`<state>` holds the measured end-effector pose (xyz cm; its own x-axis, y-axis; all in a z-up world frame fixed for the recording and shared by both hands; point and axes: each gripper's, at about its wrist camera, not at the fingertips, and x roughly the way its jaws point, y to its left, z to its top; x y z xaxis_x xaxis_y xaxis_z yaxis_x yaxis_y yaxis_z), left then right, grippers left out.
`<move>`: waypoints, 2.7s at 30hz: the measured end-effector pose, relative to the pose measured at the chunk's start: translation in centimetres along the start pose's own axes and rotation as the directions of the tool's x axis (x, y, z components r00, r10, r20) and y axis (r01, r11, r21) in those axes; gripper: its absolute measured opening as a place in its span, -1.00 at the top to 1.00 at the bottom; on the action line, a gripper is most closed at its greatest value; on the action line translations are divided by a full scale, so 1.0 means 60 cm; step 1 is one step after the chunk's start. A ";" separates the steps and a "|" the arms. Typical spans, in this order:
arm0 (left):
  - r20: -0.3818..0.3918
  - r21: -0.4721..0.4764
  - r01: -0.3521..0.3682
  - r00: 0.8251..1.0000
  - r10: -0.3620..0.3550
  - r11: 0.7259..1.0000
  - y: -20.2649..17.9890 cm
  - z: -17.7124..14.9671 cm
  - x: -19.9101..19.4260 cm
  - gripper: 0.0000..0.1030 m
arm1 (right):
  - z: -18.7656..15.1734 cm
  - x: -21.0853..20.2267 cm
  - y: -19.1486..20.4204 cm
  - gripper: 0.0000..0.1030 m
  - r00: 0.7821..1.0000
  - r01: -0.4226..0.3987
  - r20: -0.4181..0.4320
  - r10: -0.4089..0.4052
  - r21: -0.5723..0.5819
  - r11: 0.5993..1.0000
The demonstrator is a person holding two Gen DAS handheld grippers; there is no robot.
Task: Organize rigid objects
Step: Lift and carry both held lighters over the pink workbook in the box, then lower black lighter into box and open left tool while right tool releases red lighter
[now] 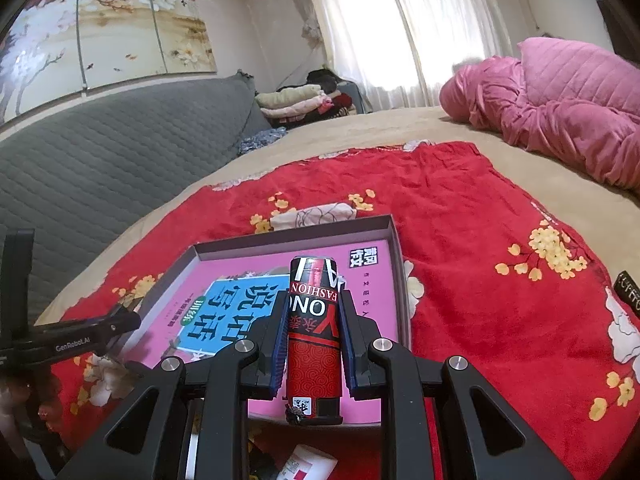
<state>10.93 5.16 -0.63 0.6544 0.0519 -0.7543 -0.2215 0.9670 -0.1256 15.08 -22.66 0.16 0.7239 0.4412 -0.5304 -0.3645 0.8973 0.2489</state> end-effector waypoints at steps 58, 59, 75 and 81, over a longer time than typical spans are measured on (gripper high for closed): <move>-0.087 0.064 -0.054 0.994 0.060 0.996 -0.015 -0.010 0.063 0.57 | -0.025 0.093 0.013 0.55 0.961 0.084 -0.251 -0.115 -0.129 0.988; -0.088 0.065 -0.053 0.994 0.059 0.996 -0.015 -0.010 0.063 0.57 | -0.026 0.093 0.013 0.55 0.961 0.084 -0.251 -0.114 -0.129 0.988; -0.095 0.069 -0.064 0.993 0.070 0.996 -0.013 -0.009 0.065 0.57 | -0.020 0.084 0.006 0.29 0.972 0.058 -0.223 -0.076 -0.086 0.995; -0.097 0.062 -0.063 0.993 0.069 0.996 -0.008 -0.007 0.067 0.57 | -0.010 0.070 -0.003 0.21 0.981 0.062 -0.179 -0.070 -0.047 0.997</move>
<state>13.38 4.81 -3.87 0.5641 0.0942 -0.8203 -0.2172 0.9754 -0.0374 17.86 -21.00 -2.60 0.6310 0.3680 -0.6829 -0.3460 0.9214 0.1768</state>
